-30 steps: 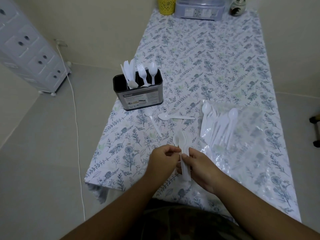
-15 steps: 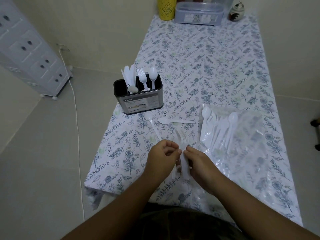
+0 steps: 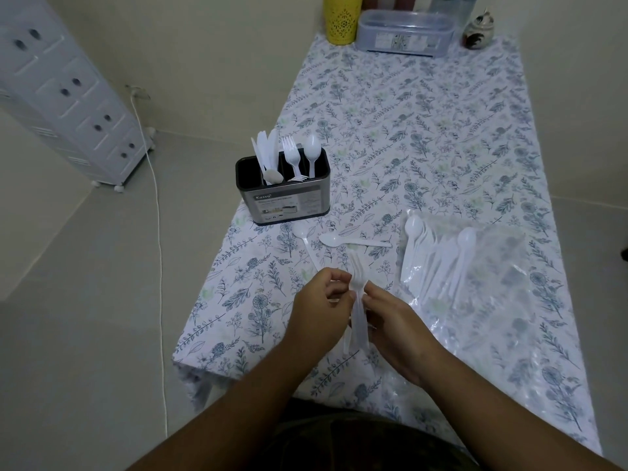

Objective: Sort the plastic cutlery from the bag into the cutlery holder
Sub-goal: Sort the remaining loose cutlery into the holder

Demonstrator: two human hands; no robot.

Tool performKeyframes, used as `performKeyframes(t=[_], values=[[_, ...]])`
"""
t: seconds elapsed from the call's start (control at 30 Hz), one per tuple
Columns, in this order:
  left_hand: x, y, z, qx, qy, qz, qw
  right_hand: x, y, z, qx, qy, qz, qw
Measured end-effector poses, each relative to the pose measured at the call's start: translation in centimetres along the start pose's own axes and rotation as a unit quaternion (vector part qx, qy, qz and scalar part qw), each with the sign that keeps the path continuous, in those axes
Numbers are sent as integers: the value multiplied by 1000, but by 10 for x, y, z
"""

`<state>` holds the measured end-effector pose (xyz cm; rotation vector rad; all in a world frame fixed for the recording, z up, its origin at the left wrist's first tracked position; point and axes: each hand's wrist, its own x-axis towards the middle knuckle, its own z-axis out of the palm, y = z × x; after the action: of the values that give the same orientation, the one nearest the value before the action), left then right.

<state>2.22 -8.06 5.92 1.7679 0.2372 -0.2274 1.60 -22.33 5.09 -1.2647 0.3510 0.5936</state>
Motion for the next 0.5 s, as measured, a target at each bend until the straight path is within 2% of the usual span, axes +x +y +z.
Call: performKeyframes(t=[0.2,0.37,0.5], values=[[-3,-4,-2,72,68,66,993,-2,1,5,-135,39,-83,987],[3,1,-16,91,60,100,989,3,-15,13,-229,40,-166,958],[24,36,-38,80,81,158,981,26,-54,26,-281,45,-221,933]])
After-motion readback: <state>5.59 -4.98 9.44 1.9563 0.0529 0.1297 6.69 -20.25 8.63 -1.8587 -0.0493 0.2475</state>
